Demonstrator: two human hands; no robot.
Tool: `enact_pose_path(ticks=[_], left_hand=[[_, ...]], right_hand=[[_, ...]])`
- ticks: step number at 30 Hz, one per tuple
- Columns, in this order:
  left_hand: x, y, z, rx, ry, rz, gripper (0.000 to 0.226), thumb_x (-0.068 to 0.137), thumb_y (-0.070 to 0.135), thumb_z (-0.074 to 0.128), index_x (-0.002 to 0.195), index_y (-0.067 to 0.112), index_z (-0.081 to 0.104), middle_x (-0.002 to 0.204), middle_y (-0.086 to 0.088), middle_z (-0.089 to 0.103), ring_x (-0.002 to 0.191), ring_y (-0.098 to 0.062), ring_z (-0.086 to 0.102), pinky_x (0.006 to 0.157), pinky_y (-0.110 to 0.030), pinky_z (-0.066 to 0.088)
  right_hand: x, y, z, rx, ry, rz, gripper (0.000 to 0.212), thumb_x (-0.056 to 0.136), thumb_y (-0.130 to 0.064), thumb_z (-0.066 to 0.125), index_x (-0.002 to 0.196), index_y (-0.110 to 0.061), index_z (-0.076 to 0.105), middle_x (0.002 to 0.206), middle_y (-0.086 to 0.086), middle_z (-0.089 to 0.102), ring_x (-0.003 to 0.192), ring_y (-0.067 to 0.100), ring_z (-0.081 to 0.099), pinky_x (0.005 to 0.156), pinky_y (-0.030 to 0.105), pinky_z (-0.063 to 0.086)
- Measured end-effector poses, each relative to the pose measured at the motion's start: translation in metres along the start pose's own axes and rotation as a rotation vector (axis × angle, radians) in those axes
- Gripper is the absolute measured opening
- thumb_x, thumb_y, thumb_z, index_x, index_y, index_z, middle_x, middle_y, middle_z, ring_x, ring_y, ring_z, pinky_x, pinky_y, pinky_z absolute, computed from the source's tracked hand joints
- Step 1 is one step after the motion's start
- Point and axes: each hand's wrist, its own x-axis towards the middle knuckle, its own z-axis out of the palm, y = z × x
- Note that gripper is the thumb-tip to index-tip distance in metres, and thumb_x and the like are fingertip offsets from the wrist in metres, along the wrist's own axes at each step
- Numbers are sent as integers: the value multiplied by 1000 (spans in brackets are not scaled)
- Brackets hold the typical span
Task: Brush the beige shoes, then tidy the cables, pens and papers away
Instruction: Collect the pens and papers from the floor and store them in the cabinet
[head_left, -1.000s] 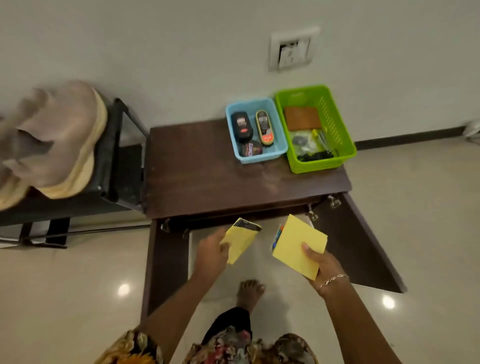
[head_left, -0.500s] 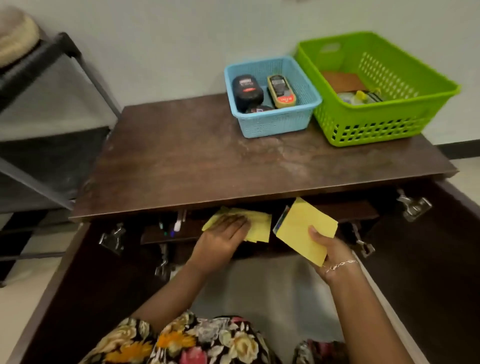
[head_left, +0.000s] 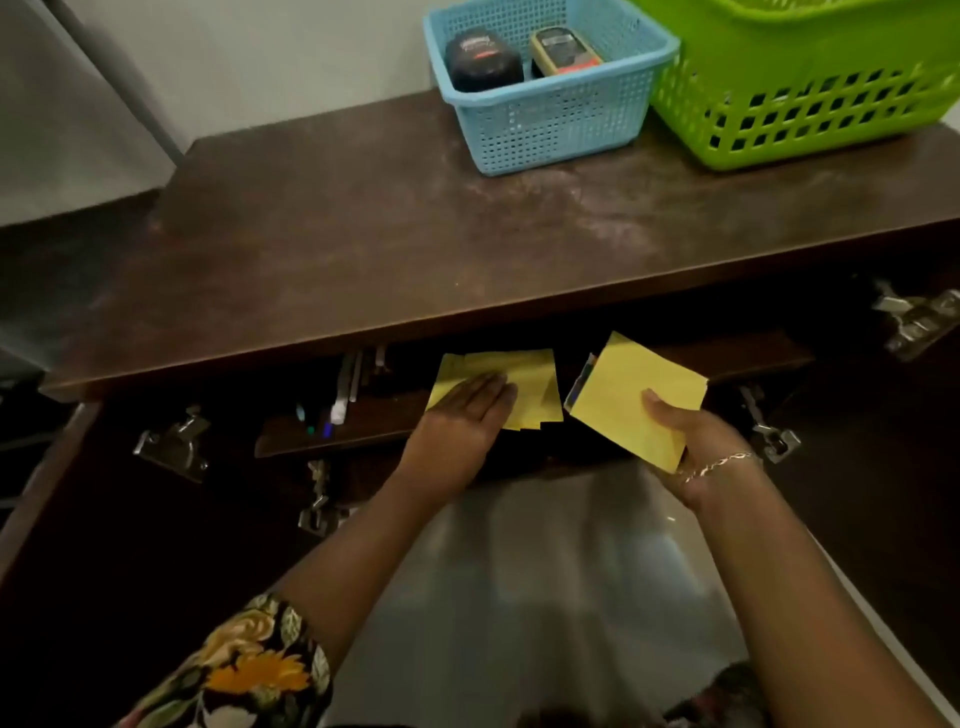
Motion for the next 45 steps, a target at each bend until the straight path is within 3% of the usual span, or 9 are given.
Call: enact_pose_path(ticks=[5,9,13,24,27,31,36,41,45], left_hand=[[-3,-1,-23,-113,163,-139,41,72,3,38,96,6,71,84,-12,72,71,-25,70,54,-27,53],[16,-3,-51,-729,339,-900,33,91,11,56,59,4,52,52,-10,50,45,-12,50,50,-25,30],[34,-14,-45,-1184,282,-1309,36,88,7,61,122,2,53,116,-5,57,106,-17,52,74,-18,34],[23,11,-50,-419,42,-1005,21,93,15,51,91,-5,58,83,-17,56,86,-33,53,82,-38,44],[20,35,-48,-828,134,-1028,23,94,24,51,101,4,61,99,-11,63,98,-30,60,79,-37,49],[34,49,-59,-1743,-166,-1220,58,92,53,36,104,2,60,99,-17,69,92,-27,67,72,-38,58],[43,42,-58,-2013,-196,-1153,30,91,30,52,103,5,64,97,-13,69,86,-24,66,74,-36,54],[42,43,-49,-1960,-51,-1233,27,82,-11,55,105,2,56,92,-14,65,80,-25,63,68,-35,52],[45,41,-48,-1785,26,-1073,31,78,-14,60,87,15,58,98,-8,62,96,-30,60,84,-45,49]], right_hand=[[-4,0,-4,18,21,12,9,87,-8,58,84,-15,57,85,2,62,75,16,60,47,24,54],[-1,5,-4,17,-5,4,8,86,-7,59,86,-15,57,87,3,63,77,17,61,48,25,55],[-3,8,1,-15,-34,-8,14,86,-6,59,100,-10,57,89,5,62,79,20,60,58,31,55],[-18,10,1,-89,0,-56,11,85,0,55,88,-11,58,85,7,62,75,23,59,57,31,53],[-24,10,8,-111,-15,-232,22,84,7,51,98,-9,57,85,3,62,76,20,59,57,30,52],[-33,13,13,-595,-130,-928,34,76,1,57,94,-28,54,86,-10,61,74,7,57,65,17,45],[-27,31,7,-1254,-139,-1502,38,66,-3,45,97,-24,51,104,-4,68,103,9,54,85,21,41],[-27,27,2,-1396,-228,-1462,55,56,4,45,100,-28,50,114,-3,65,117,8,45,96,28,40],[-23,6,-1,-961,-238,-1091,54,75,7,45,114,-30,54,128,-3,52,125,12,43,106,30,37]])
